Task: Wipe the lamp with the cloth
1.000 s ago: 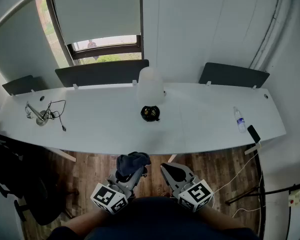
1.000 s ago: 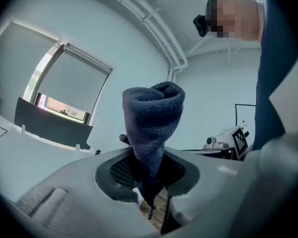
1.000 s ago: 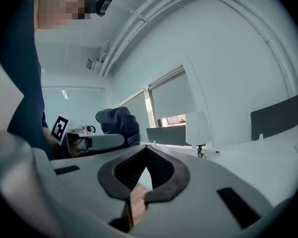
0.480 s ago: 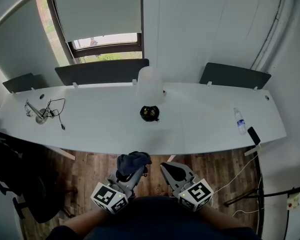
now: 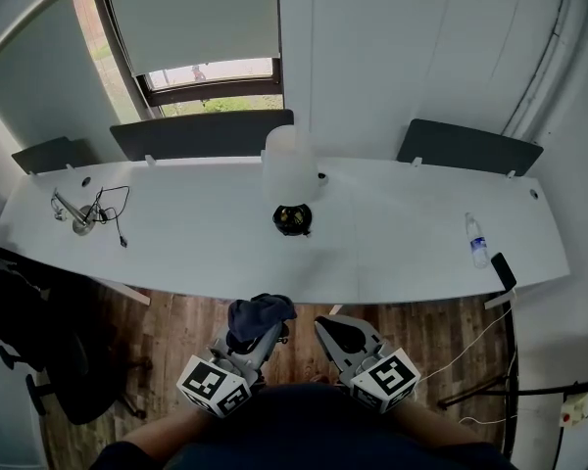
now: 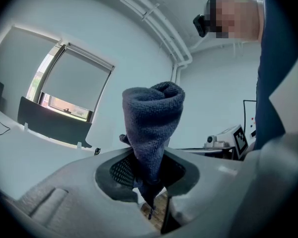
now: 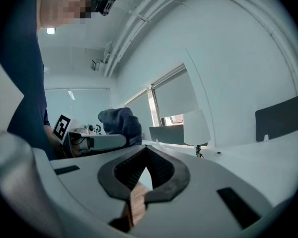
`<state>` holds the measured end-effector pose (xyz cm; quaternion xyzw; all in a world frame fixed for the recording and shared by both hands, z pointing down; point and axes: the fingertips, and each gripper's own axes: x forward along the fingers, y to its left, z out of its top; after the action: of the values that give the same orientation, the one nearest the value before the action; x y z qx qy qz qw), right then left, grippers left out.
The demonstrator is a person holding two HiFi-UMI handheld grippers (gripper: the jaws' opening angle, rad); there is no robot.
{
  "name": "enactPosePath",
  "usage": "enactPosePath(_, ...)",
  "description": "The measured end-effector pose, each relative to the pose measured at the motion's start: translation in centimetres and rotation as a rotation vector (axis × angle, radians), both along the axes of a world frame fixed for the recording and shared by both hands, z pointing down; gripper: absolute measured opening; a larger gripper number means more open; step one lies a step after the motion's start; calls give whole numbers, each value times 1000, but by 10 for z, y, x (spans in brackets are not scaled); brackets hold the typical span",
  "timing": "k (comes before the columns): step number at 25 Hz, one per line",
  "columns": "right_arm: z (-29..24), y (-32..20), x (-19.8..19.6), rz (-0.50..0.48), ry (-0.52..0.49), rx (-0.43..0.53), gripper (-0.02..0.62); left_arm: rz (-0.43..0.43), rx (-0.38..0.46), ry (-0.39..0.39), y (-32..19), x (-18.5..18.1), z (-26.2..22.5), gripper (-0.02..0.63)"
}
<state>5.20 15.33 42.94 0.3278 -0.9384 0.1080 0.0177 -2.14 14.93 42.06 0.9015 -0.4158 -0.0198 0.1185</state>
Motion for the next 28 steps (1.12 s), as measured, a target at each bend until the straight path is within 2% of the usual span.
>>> enactPosePath(3, 3, -5, 6, -20, -6, 17, 11, -28, -17, 6, -4, 5, 5, 97)
enactPosePath(10, 14, -33, -1, -25, 19, -7, 11, -39, -29, 16, -33, -4, 12, 97)
enactPosePath(15, 15, -67, -7, 41, 36, -28, 11, -4, -18, 37, -76, -15, 10, 97)
enactPosePath(22, 7, -132, -29, 134, 71, -1, 11, 82, -8, 58, -147, -36, 5, 97)
enactPosePath(28, 10, -164, -40, 236, 101, -13, 11, 150, -10, 70, -186, -54, 4, 97)
